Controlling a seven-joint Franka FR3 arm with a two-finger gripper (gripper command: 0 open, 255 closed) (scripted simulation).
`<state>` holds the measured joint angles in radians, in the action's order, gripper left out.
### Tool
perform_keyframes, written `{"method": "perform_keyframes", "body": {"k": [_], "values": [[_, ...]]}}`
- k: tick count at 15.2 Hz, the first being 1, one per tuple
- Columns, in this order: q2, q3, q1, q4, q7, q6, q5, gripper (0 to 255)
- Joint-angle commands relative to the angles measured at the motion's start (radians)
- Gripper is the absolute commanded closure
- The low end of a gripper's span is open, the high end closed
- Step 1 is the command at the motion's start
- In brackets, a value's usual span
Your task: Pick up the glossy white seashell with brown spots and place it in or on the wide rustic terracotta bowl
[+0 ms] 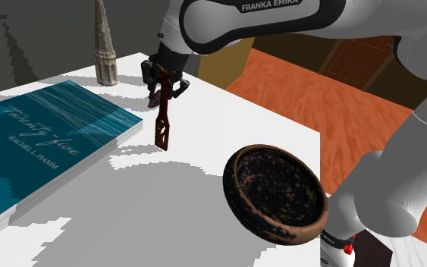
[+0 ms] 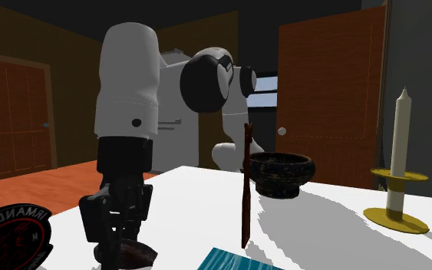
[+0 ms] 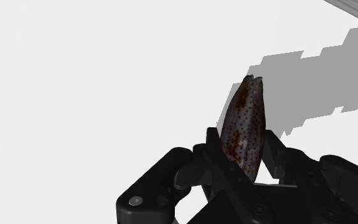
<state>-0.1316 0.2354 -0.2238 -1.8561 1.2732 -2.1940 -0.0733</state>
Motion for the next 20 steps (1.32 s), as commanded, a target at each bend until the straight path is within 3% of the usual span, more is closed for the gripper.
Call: {"method": "perform_keyframes", "body": {"k": [1,7,20], "values": [[-0.002,0.0,0.0,-0.002,0.0,-0.001,0.0,255],[-0.002,0.0,0.0,-0.001,0.0,-0.001,0.0,255],[0.025,0.0,0.001,0.141,0.01,0.167,0.0,255]]}}
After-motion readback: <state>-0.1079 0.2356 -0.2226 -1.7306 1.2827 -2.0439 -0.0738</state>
